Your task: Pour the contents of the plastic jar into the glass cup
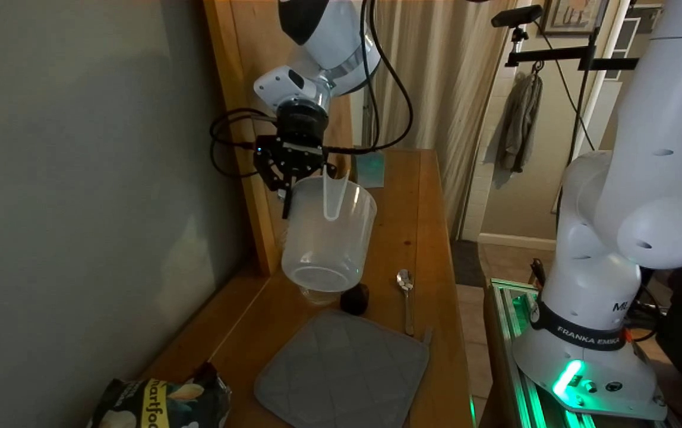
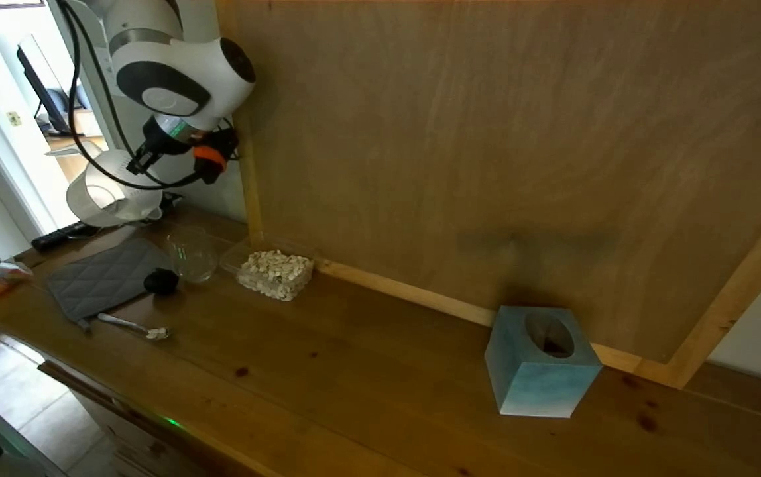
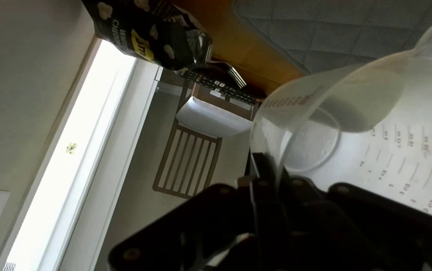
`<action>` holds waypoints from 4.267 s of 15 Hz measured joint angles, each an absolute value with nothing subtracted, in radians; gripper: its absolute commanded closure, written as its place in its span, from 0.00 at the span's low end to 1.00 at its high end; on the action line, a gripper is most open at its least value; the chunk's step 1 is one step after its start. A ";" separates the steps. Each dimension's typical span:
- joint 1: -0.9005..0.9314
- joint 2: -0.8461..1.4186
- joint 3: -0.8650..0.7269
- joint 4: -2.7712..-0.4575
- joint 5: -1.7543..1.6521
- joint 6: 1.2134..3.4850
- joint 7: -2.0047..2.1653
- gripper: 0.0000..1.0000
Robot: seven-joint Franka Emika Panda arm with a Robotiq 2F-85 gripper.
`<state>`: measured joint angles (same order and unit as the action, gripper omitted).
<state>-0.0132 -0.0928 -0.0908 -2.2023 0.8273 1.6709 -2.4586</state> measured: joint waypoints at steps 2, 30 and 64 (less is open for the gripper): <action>-0.019 -0.086 -0.096 -2.197 0.840 1.643 -2.470 0.99; -0.072 -0.020 -0.118 -2.133 0.895 1.451 -2.537 0.99; -0.077 -0.008 -0.118 -2.129 0.937 1.438 -2.478 0.99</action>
